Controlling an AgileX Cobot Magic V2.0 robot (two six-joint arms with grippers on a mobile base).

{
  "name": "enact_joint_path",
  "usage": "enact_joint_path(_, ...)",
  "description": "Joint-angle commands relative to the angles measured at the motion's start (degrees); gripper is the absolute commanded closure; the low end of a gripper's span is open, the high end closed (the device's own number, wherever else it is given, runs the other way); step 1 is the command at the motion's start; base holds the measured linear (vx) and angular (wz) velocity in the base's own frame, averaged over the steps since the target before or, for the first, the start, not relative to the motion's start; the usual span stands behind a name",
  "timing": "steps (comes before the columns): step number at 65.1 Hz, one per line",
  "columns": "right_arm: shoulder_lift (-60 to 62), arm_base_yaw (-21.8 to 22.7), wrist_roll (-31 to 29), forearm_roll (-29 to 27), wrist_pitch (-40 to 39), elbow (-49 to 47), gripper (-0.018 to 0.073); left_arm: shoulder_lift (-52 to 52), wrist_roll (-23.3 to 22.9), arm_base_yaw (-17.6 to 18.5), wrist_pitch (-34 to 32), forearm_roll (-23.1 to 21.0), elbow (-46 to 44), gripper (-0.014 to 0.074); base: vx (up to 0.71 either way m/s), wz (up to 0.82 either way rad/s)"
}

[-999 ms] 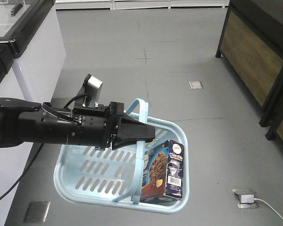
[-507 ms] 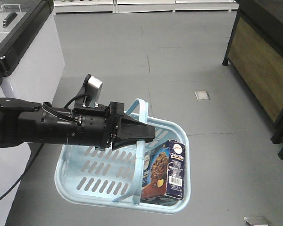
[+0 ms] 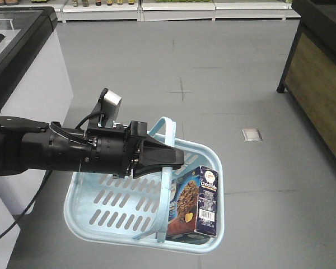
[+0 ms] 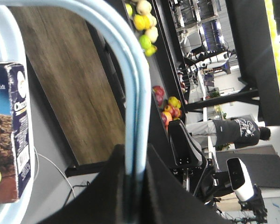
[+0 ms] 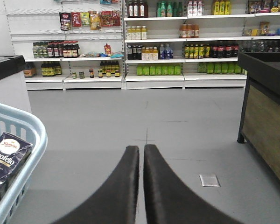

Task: Left arm holds basket, right arm returns cookies
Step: 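Hold the basket in the left gripper while driving toward the shelves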

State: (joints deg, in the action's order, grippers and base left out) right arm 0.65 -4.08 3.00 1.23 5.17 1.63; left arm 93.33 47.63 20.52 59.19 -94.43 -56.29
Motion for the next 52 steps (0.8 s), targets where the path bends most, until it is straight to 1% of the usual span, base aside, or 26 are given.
enact_joint_path(1, 0.73, 0.09, 0.06, 0.2, -4.17, 0.99, 0.057, -2.89, 0.55, 0.0, 3.27, -7.16, -1.76, 0.0602, 0.45, 0.05)
enact_joint_path(22, 0.73, 0.09, 0.06, 0.2, -4.17, 0.99, 0.057, -2.89, 0.55, 0.0, 3.27, -7.16, -1.76, 0.0602, 0.46, 0.04)
enact_joint_path(52, 0.73, 0.09, 0.06, 0.2, -4.17, 0.99, 0.057, -2.89, 0.55, -0.05, 3.28, -7.1, -1.76, 0.0602, 0.48, -0.04)
